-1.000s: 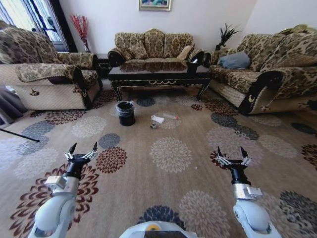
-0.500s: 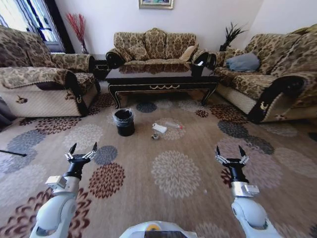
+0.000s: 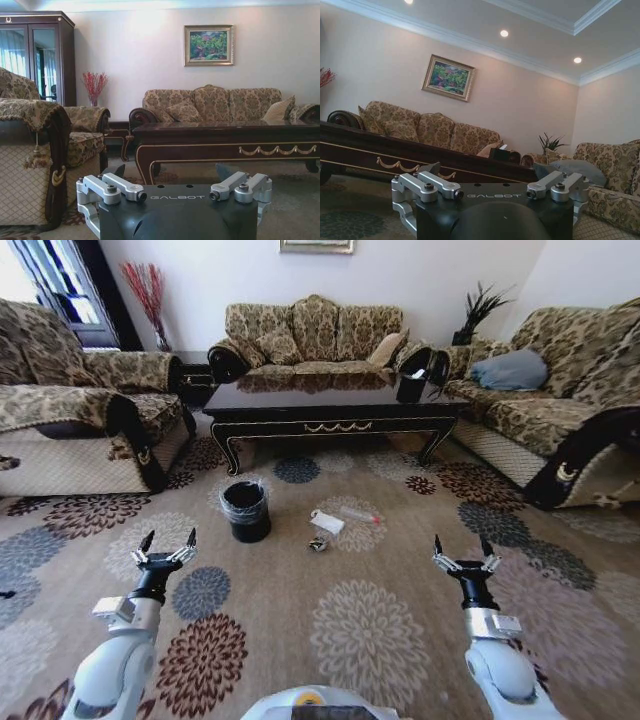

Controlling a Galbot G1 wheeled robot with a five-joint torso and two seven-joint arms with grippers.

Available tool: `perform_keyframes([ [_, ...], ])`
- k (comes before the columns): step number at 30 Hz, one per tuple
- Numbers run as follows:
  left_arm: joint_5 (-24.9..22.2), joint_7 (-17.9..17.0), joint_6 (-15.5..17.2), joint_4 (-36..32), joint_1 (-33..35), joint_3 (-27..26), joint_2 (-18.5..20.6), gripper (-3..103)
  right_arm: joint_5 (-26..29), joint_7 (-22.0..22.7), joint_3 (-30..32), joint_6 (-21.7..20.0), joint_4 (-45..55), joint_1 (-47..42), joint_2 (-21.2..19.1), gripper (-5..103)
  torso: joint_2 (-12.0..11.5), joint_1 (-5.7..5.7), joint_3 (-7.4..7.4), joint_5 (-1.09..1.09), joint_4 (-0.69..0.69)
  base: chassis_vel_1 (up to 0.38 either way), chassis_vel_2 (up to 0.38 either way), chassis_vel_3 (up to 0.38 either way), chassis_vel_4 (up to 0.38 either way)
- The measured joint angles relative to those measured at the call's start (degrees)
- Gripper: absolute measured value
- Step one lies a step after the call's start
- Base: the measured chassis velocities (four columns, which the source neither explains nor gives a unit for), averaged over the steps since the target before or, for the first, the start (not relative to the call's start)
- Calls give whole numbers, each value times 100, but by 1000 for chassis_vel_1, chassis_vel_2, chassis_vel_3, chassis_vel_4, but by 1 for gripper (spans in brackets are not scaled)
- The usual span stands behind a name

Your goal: Move to the front of the table and pick up the trash from the floor, then place it into the trash bin.

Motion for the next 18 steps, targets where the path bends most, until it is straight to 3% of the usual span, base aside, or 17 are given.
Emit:
perform_keyframes([
  [18, -2, 10, -50, -170, 149, -62, -38, 100, -68, 68, 30, -83, 144, -104, 130, 100, 3, -4, -2, -1, 1, -12, 4, 11, -11],
])
